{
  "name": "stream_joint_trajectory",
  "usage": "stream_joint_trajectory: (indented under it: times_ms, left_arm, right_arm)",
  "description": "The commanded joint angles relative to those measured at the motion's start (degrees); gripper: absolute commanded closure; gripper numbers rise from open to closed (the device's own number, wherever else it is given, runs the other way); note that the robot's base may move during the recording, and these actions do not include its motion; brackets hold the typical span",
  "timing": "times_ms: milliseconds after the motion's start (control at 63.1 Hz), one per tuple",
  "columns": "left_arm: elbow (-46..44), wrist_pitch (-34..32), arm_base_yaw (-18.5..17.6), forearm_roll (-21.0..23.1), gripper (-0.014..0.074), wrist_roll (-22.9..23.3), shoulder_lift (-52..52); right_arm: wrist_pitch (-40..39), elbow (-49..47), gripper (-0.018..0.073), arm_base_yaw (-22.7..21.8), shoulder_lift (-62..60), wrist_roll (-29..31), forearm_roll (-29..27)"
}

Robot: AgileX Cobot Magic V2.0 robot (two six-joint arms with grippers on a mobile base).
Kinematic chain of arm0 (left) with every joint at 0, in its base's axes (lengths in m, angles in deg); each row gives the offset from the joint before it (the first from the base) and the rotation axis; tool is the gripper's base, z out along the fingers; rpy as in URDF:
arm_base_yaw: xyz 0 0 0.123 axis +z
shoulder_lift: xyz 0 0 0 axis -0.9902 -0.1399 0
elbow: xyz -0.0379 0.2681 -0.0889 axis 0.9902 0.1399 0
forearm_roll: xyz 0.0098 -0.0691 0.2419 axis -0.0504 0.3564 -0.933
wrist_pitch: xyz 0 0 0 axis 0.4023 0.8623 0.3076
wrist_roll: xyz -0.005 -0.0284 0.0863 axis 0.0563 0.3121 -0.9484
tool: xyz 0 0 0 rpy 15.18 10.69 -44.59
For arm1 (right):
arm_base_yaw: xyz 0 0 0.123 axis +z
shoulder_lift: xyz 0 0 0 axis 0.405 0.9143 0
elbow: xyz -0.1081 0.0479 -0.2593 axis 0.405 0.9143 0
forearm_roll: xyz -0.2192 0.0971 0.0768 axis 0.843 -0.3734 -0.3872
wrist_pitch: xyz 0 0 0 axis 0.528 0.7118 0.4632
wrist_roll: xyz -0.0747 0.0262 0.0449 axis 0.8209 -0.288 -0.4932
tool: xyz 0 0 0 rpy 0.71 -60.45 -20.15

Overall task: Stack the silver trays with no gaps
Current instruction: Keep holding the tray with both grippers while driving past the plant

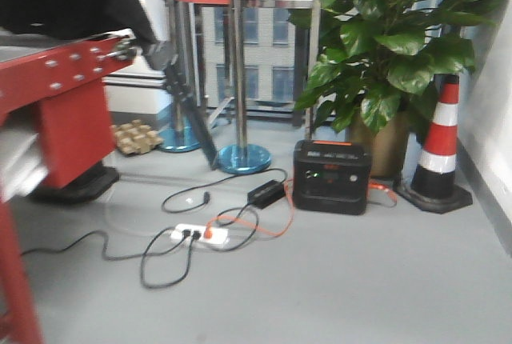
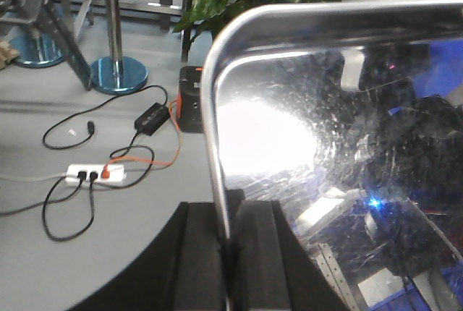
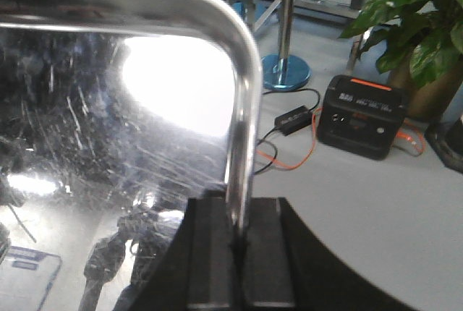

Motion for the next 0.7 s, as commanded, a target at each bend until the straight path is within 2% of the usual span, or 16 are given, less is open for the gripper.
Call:
stream_joint_trajectory:
  times_ms: [0, 681]
  left_arm:
    - [-0.17, -3.08, -0.97, 1.69, 0.0612, -0.73, 0.54]
    - [-0.17, -3.08, -0.97, 1.59, 0.0612, -0.73, 0.54]
  right_arm:
    - [-5.38, -0.18, 0.0638, 0.08, -0.19, 0.59, 0.86]
    - [-22.61, -0.18, 0.0638, 0.08, -0.19, 0.59, 0.86]
